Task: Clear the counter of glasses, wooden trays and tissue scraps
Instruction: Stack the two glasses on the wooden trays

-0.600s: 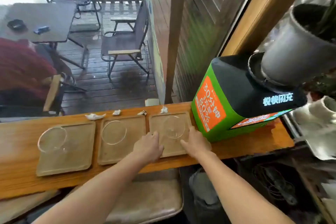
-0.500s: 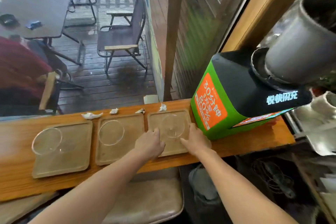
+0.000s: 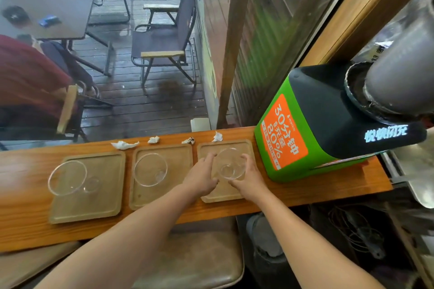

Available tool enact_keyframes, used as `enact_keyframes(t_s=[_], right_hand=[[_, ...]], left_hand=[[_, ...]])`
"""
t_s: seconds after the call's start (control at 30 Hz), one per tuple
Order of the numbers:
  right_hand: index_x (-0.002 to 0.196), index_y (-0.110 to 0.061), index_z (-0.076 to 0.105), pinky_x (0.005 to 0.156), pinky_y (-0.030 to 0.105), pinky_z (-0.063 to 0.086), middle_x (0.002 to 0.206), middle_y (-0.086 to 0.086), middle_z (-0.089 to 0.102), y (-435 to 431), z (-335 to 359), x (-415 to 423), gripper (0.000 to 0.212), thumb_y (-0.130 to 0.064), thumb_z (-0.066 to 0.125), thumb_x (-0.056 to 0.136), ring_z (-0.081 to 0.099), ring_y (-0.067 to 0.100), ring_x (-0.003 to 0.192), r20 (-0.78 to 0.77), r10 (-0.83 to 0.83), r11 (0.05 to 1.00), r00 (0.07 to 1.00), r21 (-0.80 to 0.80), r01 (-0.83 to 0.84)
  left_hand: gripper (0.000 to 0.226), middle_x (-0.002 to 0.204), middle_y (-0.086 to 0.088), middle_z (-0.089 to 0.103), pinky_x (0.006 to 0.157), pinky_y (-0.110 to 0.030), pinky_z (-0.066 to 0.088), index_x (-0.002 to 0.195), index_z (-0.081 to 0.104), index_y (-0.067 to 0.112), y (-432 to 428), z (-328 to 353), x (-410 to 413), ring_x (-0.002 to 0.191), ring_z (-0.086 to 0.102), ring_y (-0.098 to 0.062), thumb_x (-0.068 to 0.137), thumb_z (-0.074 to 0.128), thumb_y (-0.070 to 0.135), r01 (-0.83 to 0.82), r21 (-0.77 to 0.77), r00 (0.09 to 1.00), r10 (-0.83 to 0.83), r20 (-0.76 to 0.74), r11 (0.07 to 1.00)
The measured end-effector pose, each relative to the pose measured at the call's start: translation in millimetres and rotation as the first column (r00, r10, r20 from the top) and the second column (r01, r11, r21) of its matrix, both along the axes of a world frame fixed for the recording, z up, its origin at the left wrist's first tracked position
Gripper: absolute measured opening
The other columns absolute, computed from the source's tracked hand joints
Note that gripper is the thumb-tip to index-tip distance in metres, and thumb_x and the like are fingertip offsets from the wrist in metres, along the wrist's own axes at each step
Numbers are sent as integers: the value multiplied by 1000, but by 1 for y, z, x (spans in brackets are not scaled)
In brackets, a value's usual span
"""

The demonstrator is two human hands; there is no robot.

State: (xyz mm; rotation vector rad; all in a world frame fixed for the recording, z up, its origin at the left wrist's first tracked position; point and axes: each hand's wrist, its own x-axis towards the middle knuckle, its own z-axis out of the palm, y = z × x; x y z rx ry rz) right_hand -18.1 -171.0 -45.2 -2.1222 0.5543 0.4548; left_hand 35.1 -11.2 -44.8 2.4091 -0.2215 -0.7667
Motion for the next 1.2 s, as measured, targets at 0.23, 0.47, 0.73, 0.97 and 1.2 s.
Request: enact_keyframes(t_s=[0.23, 0.47, 0.73, 0.97, 1.2], right_hand=[[141, -31, 31, 85, 18, 37, 137, -7, 44, 19, 17, 11, 80, -30, 81, 78, 42, 8, 118, 86, 35, 999, 996, 8, -36], [142, -32, 32, 83, 14, 40, 135, -10, 44, 47, 59, 40, 81, -38, 80, 78, 44, 6, 117, 233, 179, 983, 956, 3, -185], [137, -32, 37, 71, 14, 47, 124, -9, 49, 102, 96, 71, 73, -37, 80, 78, 60, 9, 98, 350, 328, 937, 878, 1, -350], [142, -28, 34, 94, 43, 54, 134, -1, 48, 146, 96, 72, 79, -38, 81, 78, 61, 23, 108, 309, 442, 885, 842, 1, -465], [142, -29, 35, 94, 46, 53, 137, -3, 50, 164, 79, 65, 81, -43, 80, 76, 61, 24, 107, 258, 512, 855, 819, -60, -515]], left_hand=[[73, 132, 3, 59, 94, -29, 48, 145, 37, 30, 18, 18, 1, 122, 55, -17, 84, 76, 19, -125, -138, 991, 129, 19, 983], [58, 121, 13, 56, 92, -34, 53, 136, 46, 29, 58, 62, 5, 110, 55, -9, 86, 74, 21, -176, -326, 954, 243, 176, 929], [57, 114, 5, 60, 84, -36, 58, 134, 46, 31, 124, 91, 9, 101, 61, -10, 85, 75, 23, -255, -365, 878, 373, 301, 896], [52, 108, 19, 56, 75, -17, 49, 130, 48, 29, 167, 93, -9, 96, 59, -5, 86, 74, 25, -330, -384, 850, 449, 277, 862], [54, 109, 11, 58, 77, -28, 55, 134, 47, 27, 186, 75, -24, 89, 61, -13, 86, 73, 29, -363, -326, 865, 446, 231, 873]])
